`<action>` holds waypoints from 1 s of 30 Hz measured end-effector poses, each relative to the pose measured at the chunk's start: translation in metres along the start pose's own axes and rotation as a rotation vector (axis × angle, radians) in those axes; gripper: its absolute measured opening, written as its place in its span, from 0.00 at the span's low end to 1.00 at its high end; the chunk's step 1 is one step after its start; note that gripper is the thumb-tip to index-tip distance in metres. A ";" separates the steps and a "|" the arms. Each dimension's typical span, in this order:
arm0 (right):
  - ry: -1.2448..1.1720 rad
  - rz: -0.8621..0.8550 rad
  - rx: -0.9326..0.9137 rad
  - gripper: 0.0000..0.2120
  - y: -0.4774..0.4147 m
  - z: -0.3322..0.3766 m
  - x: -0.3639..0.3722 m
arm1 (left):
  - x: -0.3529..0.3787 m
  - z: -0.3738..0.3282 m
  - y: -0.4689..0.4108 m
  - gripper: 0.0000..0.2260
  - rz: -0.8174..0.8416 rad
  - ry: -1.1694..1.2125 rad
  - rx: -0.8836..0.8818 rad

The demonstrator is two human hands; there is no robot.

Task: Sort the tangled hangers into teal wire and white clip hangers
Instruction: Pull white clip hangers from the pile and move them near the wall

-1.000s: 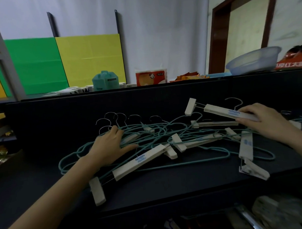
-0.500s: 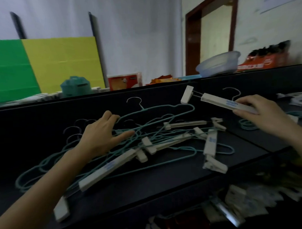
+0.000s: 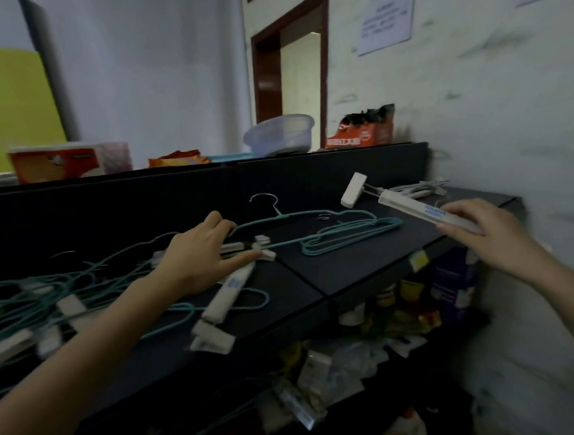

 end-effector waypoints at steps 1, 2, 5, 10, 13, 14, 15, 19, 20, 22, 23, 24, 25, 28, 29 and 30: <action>0.001 0.007 0.006 0.15 0.003 -0.014 -0.003 | 0.008 -0.014 -0.004 0.49 0.012 0.002 0.005; 0.005 0.014 0.009 0.15 0.006 -0.027 -0.005 | 0.015 -0.028 -0.008 0.46 0.024 0.006 0.006; 0.021 0.023 0.015 0.15 0.014 -0.067 -0.010 | 0.034 -0.067 -0.019 0.41 0.073 0.001 -0.007; 0.022 0.043 0.047 0.14 0.020 -0.118 -0.011 | 0.061 -0.114 -0.039 0.47 0.140 -0.005 0.007; -0.009 0.039 0.054 0.14 0.020 -0.140 -0.008 | 0.072 -0.136 -0.056 0.45 0.144 -0.019 0.006; -0.021 0.033 0.053 0.14 0.019 -0.147 -0.007 | 0.077 -0.142 -0.063 0.42 0.148 -0.017 -0.005; -0.036 0.029 0.054 0.13 0.017 -0.154 -0.006 | 0.081 -0.148 -0.070 0.38 0.149 -0.013 -0.017; -0.037 0.045 0.058 0.13 0.004 -0.186 -0.001 | 0.100 -0.165 -0.100 0.32 0.155 0.006 -0.070; -0.035 0.052 0.057 0.13 -0.002 -0.194 0.001 | 0.105 -0.167 -0.108 0.31 0.159 0.014 -0.085; -0.035 0.061 0.039 0.14 -0.014 -0.209 0.008 | 0.115 -0.173 -0.122 0.32 0.154 0.017 -0.106; -0.038 0.063 0.026 0.14 -0.021 -0.216 0.012 | 0.120 -0.176 -0.129 0.32 0.151 0.014 -0.115; -0.043 0.064 0.017 0.14 -0.028 -0.223 0.017 | 0.124 -0.177 -0.135 0.32 0.154 0.008 -0.124; -0.051 0.072 0.006 0.14 -0.036 -0.229 0.022 | 0.129 -0.179 -0.140 0.33 0.162 0.002 -0.137; -0.084 0.123 -0.035 0.14 -0.063 -0.245 0.039 | 0.142 -0.178 -0.153 0.38 0.212 -0.031 -0.173; -0.092 0.135 -0.051 0.14 -0.071 -0.250 0.044 | 0.147 -0.177 -0.157 0.39 0.225 -0.051 -0.176; -0.100 0.140 -0.068 0.14 -0.078 -0.255 0.050 | 0.151 -0.176 -0.160 0.40 0.238 -0.073 -0.179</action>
Point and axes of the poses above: each hand's wrist, its own y-axis away from the middle knuckle, its own x-axis out of the palm, z = x × y, the point moved 3 cm from there along -y, towards the middle knuckle, and after that the axes turned 13 degrees about -x, right-handed, at the moved point
